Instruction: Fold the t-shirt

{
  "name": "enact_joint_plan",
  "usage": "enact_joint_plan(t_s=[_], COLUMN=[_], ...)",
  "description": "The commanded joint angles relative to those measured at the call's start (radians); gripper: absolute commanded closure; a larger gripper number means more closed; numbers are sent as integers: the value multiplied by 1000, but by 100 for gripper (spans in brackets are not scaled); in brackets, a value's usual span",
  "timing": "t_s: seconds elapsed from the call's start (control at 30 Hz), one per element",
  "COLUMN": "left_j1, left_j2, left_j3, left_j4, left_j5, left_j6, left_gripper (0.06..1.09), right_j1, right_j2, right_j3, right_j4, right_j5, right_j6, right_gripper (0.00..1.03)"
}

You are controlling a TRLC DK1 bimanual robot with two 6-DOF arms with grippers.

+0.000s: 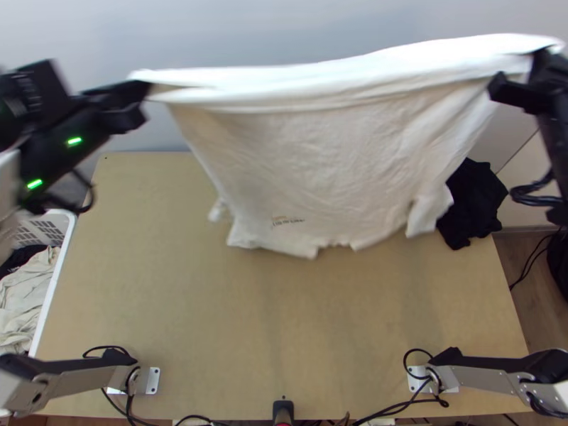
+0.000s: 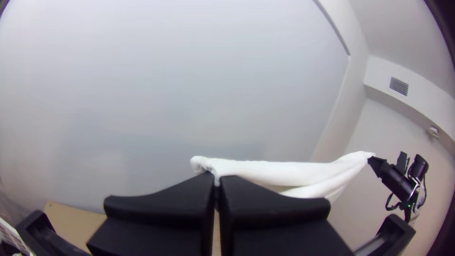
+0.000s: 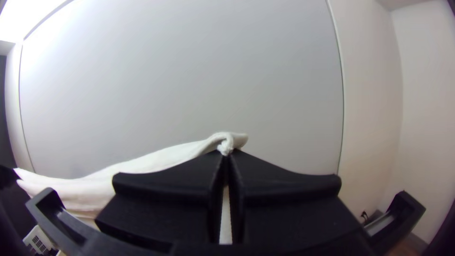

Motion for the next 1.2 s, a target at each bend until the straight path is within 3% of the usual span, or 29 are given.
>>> enact_joint_plan(t_s=[0.0,0.3,0.63,0.7,0.77,0.8,1.03,1.17], left_j1=[-11,-15,-17,-15,-17,-15,-6,34], left_j2=[-116,-194,-113,-84,-75,-79,-173,-177], left_j3=[64,87,15,-19,-86,-129,-488,-591], left_j4=[-29,-45,-138,-151,-157,-157,-49,-23], left_j5=[-31,-57,-71,-71,-71,-66,-48,-48], left_j6=[67,76,24,3,-9,-9,-9,15], left_gripper=[105,105,105,105,105,105,105,105], right_j1=[64,111,145,50,-157,-223,-292,-292], right_j2=[-69,-122,-186,-183,-168,-152,47,234], right_j3=[6,4,-246,-330,-429,-467,-631,-614], right_j4=[111,188,211,226,254,269,426,496], right_j5=[70,122,111,13,-216,-289,-452,-516], right_j6=[-145,-240,-185,-126,-7,42,174,257], right_gripper=[100,100,100,100,100,100,100,100])
